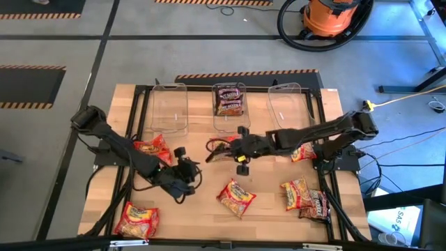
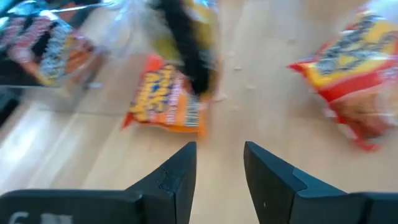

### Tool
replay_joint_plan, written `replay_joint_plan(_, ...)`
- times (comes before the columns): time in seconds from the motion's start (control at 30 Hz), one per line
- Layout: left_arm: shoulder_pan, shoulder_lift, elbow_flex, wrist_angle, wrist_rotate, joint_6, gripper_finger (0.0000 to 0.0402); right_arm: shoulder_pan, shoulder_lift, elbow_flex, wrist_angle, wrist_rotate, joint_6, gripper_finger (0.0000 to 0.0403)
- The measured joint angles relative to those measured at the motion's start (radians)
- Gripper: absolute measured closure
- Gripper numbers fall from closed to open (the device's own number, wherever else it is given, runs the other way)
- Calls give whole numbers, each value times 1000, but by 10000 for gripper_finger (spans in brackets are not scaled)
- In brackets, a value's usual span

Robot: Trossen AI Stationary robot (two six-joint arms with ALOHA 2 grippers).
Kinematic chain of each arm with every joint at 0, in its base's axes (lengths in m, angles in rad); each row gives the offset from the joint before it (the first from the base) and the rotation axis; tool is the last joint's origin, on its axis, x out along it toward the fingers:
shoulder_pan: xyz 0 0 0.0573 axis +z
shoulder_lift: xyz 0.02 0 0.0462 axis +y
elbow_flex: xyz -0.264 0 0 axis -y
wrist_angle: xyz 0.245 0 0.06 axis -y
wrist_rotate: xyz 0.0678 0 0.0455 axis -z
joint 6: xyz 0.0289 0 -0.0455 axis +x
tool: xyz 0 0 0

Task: Sort Maruchan noodles
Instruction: Put the top black noodle pack into the middle transparent bin

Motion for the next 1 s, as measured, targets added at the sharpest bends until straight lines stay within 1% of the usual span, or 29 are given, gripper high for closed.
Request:
replay_joint_plan(0.1, -3, 8, -24, 39, 29, -9, 274, -33, -2, 93, -116, 42, -18, 319)
replay_joint_plan(0.17, -2, 9, -55, 84, 31, -12, 274, -67, -2, 155, -203, 75, -33, 320)
replay_joint_plan(0.23, -3, 9, -86, 150, 32, -29, 274, -109, -2, 214, -275, 84, -49, 321)
replay_joint_plan(0.33, -3, 9, -134, 247, 48, -31, 274, -186, -2, 272, -338, 80, -53, 320)
replay_joint_plan(0.4, -2, 9, -158, 300, 56, -31, 274, -246, -2, 287, -360, 51, -50, 319)
replay_joint_plan(0.57, -2, 9, -190, 348, 68, -31, 274, -394, 26, 291, -377, -108, -46, 320)
replay_joint_plan(0.73, -2, 9, -192, 351, 76, -32, 274, -486, 97, 290, -396, -213, -54, 320)
replay_joint_plan(0.87, -2, 9, -192, 352, 78, -30, 274, -521, 162, 289, -391, -237, -82, 319)
replay_joint_plan(1.0, -2, 9, -192, 353, 78, -30, 274, -540, 227, 289, -386, -220, -108, 319)
